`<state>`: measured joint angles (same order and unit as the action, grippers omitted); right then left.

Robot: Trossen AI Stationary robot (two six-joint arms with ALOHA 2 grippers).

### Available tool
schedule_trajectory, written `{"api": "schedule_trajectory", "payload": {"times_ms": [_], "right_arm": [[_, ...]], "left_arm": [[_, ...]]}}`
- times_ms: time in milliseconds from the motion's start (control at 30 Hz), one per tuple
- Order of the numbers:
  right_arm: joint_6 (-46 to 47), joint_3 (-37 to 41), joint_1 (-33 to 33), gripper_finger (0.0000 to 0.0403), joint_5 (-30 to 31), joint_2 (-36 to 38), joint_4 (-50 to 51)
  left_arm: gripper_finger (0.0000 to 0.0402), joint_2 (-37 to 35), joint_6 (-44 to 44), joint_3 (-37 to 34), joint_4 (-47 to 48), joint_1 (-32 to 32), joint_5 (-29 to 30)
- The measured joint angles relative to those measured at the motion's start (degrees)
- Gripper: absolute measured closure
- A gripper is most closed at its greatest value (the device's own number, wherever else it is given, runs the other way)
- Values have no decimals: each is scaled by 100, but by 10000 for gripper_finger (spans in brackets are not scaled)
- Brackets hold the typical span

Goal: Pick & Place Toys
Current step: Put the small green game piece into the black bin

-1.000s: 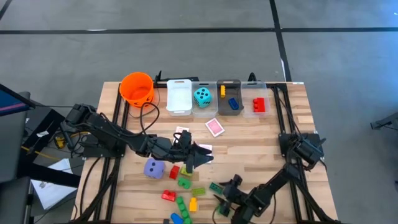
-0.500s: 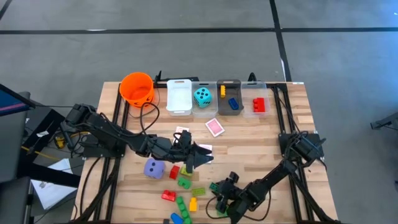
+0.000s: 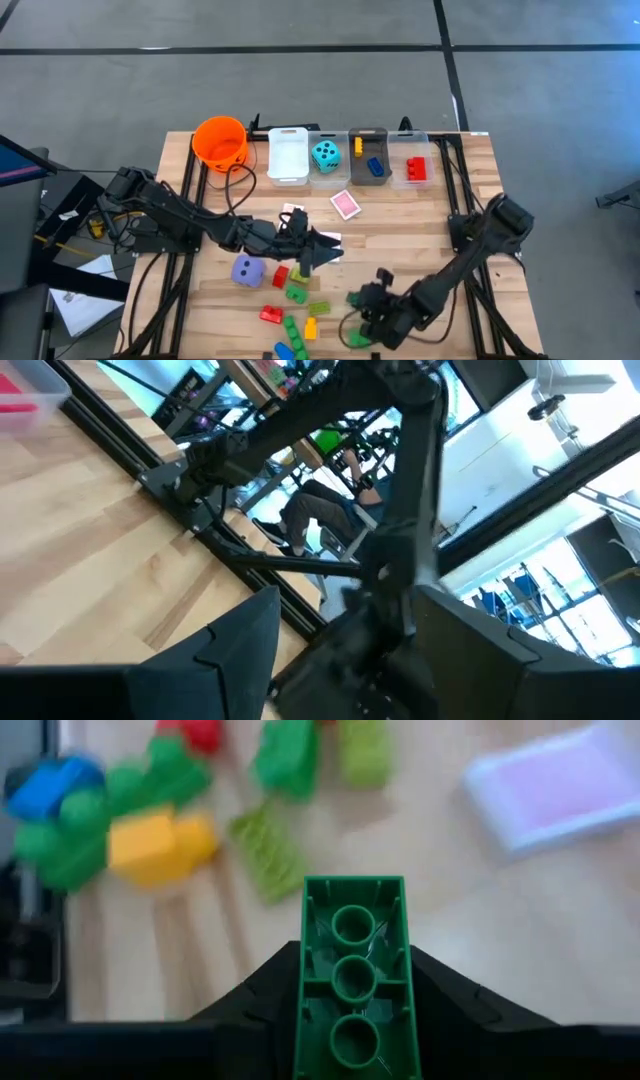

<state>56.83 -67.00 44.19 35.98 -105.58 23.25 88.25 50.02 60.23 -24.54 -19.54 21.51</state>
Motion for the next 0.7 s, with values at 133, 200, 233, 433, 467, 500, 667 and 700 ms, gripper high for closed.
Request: {"api": "schedule_trajectory", "payload": {"times_ms": [133, 200, 233, 433, 467, 500, 667, 700], "right_arm": [[440, 2, -84, 267, 440, 728, 914], [745, 0, -162, 267, 725, 1076, 1430], [907, 0, -213, 267, 870, 1228, 1718], [1779, 2, -591, 267, 1208, 2025, 3147], [1835, 2, -675, 267, 1209, 2117, 3340], [1891, 2, -771, 266, 1211, 2205, 3536], [2212, 7, -1410, 263, 1231, 2520, 4446], [2204, 7, -1568, 264, 1239, 2569, 4540]], "left_arm": [[179, 0, -2, 0, -264, 134, 20], [179, -2, 0, 0, -462, 191, 27], [179, -2, -2, 0, -566, 230, 38], [173, -96, -357, 0, -1146, 472, 36], [172, -141, -516, 0, -1165, 526, 38], [170, -203, -678, 0, -1118, 563, 36], [165, -622, -1202, 0, -875, 684, 40], [164, -704, -1308, 0, -826, 699, 40]]}}
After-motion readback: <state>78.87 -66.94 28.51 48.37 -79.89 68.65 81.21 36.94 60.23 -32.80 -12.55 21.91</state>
